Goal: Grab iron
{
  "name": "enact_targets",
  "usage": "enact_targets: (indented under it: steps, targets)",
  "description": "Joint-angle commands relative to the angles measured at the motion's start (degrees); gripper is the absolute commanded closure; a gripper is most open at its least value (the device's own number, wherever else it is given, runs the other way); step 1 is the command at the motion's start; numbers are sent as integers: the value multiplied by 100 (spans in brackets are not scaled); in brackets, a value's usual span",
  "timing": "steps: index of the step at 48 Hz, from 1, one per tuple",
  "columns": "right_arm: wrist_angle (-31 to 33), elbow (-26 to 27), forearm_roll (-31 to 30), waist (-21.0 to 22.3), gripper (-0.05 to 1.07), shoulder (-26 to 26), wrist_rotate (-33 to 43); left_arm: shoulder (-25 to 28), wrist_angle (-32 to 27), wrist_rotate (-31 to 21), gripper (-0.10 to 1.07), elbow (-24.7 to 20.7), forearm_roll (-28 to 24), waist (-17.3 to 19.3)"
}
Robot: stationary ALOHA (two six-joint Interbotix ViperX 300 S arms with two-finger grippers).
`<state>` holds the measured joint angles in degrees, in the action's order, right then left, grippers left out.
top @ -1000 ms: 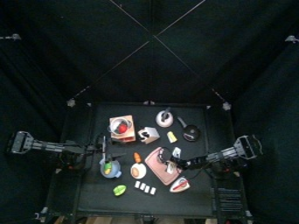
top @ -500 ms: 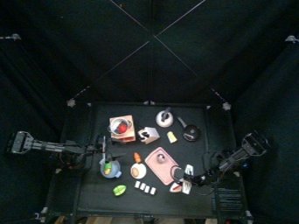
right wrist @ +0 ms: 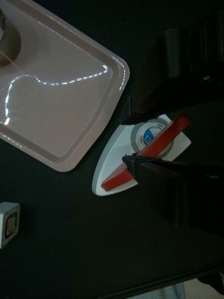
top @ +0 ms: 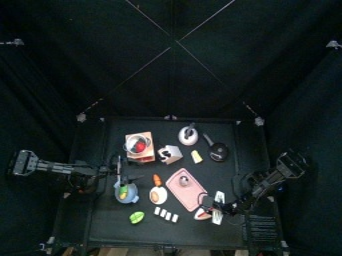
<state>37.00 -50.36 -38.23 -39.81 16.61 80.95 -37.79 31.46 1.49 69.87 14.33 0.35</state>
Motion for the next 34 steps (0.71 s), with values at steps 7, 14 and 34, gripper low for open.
enact_targets:
  steps: [7, 14, 34]
  targets:
    - [-9, 105, 70, -132, 29, 62, 18, 9, 26, 9, -5, -70, 0, -9]
    - [-9, 105, 88, -158, 29, 62, 9, 9, 26, 9, -5, -70, -9, -9]
    - [-237, 123, 141, -237, 29, -53, 18, 0, 18, 9, -5, -70, 26, -9]
